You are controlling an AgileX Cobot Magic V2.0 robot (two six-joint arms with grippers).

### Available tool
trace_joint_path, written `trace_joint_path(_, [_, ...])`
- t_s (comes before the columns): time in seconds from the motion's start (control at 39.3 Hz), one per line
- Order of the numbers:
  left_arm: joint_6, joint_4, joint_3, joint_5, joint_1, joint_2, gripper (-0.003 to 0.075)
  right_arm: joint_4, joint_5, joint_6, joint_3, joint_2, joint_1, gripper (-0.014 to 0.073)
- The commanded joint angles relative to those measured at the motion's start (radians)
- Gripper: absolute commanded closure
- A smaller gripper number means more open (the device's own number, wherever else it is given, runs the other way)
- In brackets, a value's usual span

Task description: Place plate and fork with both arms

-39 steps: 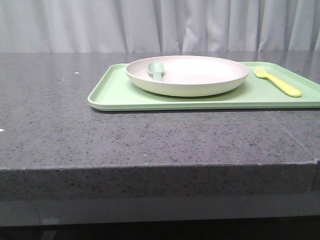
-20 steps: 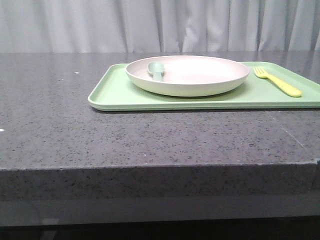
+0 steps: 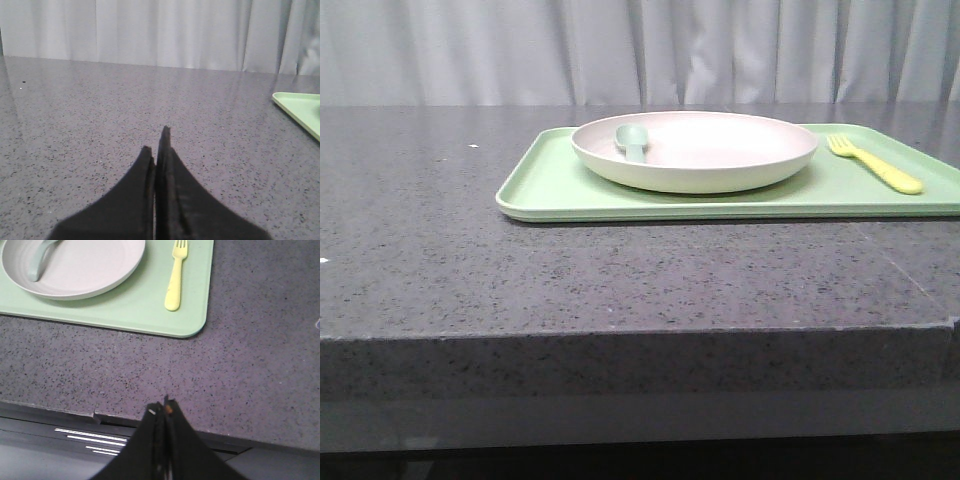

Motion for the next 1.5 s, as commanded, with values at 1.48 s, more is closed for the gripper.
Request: trace_joint_path(1.48, [-0.013, -0.001, 0.002, -0.082, -0.004, -0.021, 0.0738, -0.027, -0.971, -0.005, 0.831, -0.575, -0.093, 0.0661])
